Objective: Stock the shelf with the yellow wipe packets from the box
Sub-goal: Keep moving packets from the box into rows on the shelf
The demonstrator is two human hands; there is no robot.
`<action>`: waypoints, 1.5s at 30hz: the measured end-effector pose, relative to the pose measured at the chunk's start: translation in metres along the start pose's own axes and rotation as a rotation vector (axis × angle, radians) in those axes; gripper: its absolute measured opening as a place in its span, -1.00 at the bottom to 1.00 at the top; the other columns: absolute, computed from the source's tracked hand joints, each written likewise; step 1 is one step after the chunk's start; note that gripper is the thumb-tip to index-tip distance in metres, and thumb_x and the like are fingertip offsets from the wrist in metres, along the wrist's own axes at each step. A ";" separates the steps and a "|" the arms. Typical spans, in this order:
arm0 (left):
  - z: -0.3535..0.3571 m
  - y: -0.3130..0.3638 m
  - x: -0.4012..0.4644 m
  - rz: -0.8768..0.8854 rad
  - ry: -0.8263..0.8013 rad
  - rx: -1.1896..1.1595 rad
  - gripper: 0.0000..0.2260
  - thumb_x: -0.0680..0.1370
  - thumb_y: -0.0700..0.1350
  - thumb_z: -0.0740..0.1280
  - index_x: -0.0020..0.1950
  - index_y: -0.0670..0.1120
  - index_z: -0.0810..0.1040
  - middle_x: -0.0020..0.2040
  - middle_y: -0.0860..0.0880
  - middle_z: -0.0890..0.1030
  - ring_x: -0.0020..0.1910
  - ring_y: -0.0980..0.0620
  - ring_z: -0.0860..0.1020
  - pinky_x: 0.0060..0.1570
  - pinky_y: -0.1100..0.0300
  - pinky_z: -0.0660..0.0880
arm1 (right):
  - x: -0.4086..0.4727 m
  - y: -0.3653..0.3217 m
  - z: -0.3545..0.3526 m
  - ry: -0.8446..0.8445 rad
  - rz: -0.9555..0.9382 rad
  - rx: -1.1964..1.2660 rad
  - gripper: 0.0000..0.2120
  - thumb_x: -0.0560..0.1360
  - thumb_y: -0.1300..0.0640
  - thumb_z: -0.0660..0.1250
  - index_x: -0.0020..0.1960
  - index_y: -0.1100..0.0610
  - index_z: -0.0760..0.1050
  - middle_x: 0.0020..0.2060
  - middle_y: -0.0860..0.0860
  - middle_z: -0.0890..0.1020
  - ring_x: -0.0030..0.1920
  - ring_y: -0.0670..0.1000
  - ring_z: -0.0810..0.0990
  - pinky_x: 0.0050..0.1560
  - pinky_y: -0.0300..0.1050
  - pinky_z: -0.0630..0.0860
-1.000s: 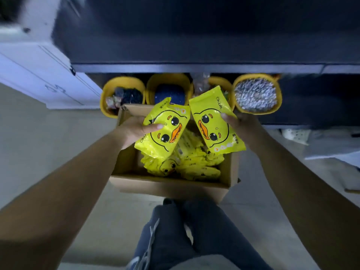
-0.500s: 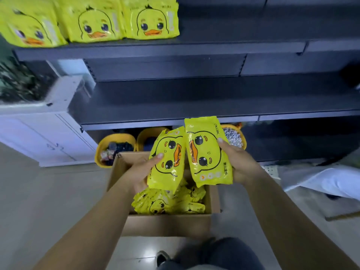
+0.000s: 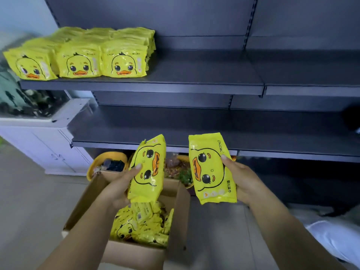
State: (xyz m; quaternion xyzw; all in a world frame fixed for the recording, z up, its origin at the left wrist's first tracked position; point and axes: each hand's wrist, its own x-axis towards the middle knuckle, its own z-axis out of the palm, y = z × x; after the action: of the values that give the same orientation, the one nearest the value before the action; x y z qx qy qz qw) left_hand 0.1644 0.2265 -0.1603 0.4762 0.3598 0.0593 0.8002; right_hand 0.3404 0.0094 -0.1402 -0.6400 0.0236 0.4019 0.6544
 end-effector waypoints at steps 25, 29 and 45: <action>0.034 0.155 0.105 0.357 -0.059 -0.003 -0.20 -0.11 0.12 0.65 0.03 -0.21 0.60 -0.03 -0.26 0.65 -0.15 -0.16 0.66 -0.31 0.07 0.59 | 0.132 -0.220 0.068 -0.297 -0.287 -0.405 -0.76 0.49 0.00 0.29 -0.09 0.17 0.57 -0.32 0.06 0.70 -0.32 0.05 0.67 -0.22 -0.01 0.62; 0.031 0.188 0.117 0.415 -0.017 0.116 -0.21 -0.10 0.17 0.63 0.01 -0.19 0.61 -0.01 -0.25 0.65 -0.12 -0.17 0.65 -0.26 0.06 0.60 | 0.157 -0.283 0.088 -0.326 -0.395 -0.547 -0.79 0.49 0.00 0.30 -0.18 0.13 0.55 -0.42 0.01 0.67 -0.42 0.00 0.64 -0.34 -0.04 0.60; 0.049 0.300 0.173 0.574 0.237 0.406 -0.46 0.00 0.20 0.59 -0.14 -0.07 0.68 -0.06 -0.07 0.69 -0.05 -0.05 0.65 -0.24 0.31 0.56 | 0.330 -0.427 0.177 -0.228 -0.675 -1.330 -0.49 0.51 -0.04 0.29 0.25 0.35 0.41 0.23 0.24 0.50 0.23 0.18 0.47 0.15 -0.05 0.39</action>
State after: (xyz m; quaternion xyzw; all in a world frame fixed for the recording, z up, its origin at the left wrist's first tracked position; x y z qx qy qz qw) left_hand 0.3971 0.4285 0.0055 0.6965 0.3061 0.2634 0.5931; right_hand 0.7158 0.3856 0.0612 -0.8270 -0.4893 0.1728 0.2161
